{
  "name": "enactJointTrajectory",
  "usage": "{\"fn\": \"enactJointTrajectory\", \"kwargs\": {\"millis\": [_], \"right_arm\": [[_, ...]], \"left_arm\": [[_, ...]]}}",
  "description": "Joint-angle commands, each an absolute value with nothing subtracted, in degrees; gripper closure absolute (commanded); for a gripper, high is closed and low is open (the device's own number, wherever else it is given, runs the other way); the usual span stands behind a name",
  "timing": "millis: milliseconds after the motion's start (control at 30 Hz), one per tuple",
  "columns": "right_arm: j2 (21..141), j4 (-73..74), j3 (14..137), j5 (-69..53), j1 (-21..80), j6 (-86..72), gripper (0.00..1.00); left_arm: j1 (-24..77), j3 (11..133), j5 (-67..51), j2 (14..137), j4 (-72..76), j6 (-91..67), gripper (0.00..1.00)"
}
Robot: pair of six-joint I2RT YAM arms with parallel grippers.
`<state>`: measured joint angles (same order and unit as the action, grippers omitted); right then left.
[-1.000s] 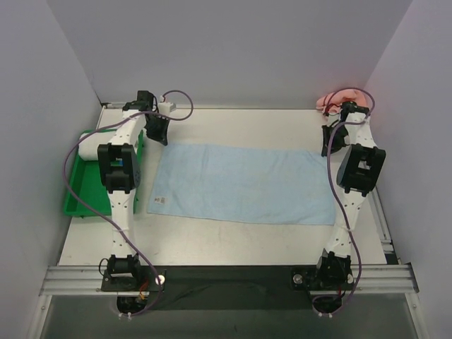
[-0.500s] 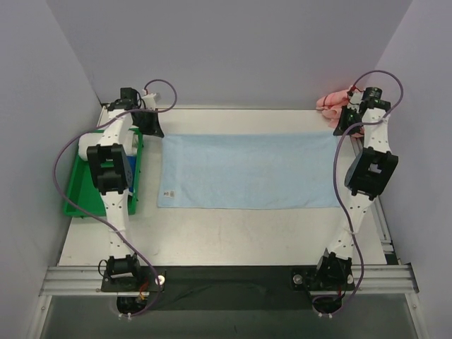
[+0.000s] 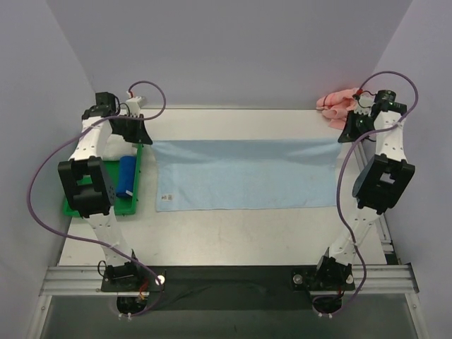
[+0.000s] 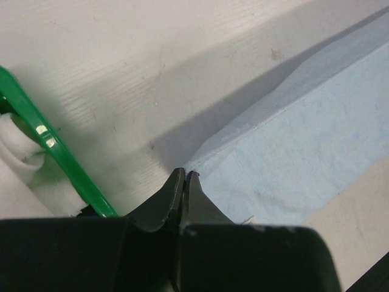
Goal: Roll the towels
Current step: Fold the towel
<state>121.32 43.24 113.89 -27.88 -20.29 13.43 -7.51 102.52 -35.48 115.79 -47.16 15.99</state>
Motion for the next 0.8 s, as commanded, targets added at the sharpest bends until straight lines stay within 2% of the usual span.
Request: {"fn": "enactJointTrajectory", "kwargs": {"millis": [0, 67, 233, 467, 767], "right_arm": [[117.2, 50.9, 114.7, -28.7, -22.4, 19.7, 1.00], [116.5, 54.4, 113.9, -28.7, -23.2, 21.8, 1.00], [112.5, 57.4, 103.0, -27.7, -23.3, 27.6, 1.00], [118.6, 55.6, 96.2, -26.6, -23.0, 27.2, 1.00], [122.2, 52.1, 95.4, -22.2, -22.4, 25.8, 1.00]], "left_arm": [[-9.8, 99.8, -38.0, 112.2, -51.5, 22.6, 1.00], [-10.4, 97.8, -37.8, 111.2, -54.8, 25.6, 1.00], [-10.6, 92.7, -35.8, 108.5, -61.4, 30.8, 1.00], [-10.1, 78.1, -31.1, 109.3, -57.2, 28.7, 1.00], [-8.7, 78.8, -28.4, 114.1, -51.9, 21.3, 1.00]]}}
